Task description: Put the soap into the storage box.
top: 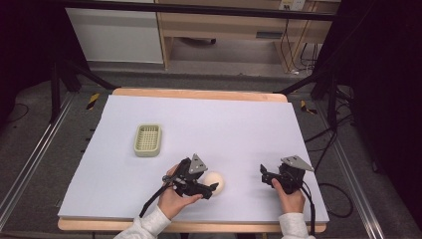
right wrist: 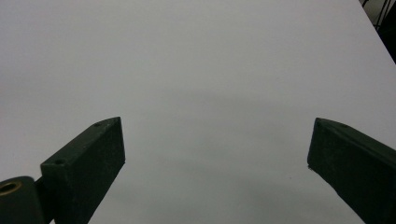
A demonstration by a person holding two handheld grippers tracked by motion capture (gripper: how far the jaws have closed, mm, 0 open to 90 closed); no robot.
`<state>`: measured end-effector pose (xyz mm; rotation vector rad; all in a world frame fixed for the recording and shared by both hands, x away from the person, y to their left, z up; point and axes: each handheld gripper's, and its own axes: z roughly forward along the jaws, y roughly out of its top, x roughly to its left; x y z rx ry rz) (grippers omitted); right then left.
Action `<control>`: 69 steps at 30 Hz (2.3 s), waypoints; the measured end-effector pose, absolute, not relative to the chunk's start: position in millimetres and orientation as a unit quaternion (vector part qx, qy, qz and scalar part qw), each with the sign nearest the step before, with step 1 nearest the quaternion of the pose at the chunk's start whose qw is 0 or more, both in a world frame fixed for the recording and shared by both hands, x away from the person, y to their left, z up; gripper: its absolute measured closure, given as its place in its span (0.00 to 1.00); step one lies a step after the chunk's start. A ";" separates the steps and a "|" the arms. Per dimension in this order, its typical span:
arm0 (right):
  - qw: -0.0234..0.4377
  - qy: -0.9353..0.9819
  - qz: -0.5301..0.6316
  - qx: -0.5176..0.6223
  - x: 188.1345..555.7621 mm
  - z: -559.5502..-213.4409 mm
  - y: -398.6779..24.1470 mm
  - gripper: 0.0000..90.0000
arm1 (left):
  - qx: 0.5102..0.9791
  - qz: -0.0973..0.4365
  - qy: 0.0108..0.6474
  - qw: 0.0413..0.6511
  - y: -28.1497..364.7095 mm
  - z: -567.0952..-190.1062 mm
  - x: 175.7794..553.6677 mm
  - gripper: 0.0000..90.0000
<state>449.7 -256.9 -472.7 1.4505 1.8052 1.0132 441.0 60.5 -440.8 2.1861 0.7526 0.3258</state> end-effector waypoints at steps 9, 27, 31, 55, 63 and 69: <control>0.302 0.681 0.383 0.547 449.5 -472.5 -256.6 0.05 | 0.865 0.124 0.296 0.385 54.0 -444.2 442.2 0.19; 0.301 0.679 0.386 0.547 449.3 -472.0 -257.3 0.05 | 0.875 0.117 0.296 0.366 41.3 -458.9 444.7 0.18; 0.301 0.679 0.386 0.547 449.4 -472.0 -257.1 0.05 | 0.875 0.114 0.300 0.363 40.0 -462.2 447.0 0.18; 0.301 0.678 0.386 0.548 449.8 -472.1 -257.3 0.05 | 0.884 0.107 0.297 0.346 33.4 -471.6 449.1 0.26; 0.301 0.680 0.383 0.548 449.9 -472.6 -256.9 0.05 | 0.882 0.116 0.300 0.344 31.8 -472.2 447.3 0.26; 0.301 0.680 0.383 0.548 450.0 -472.8 -256.7 0.05 | 0.881 0.117 0.301 0.345 31.9 -472.1 446.7 0.26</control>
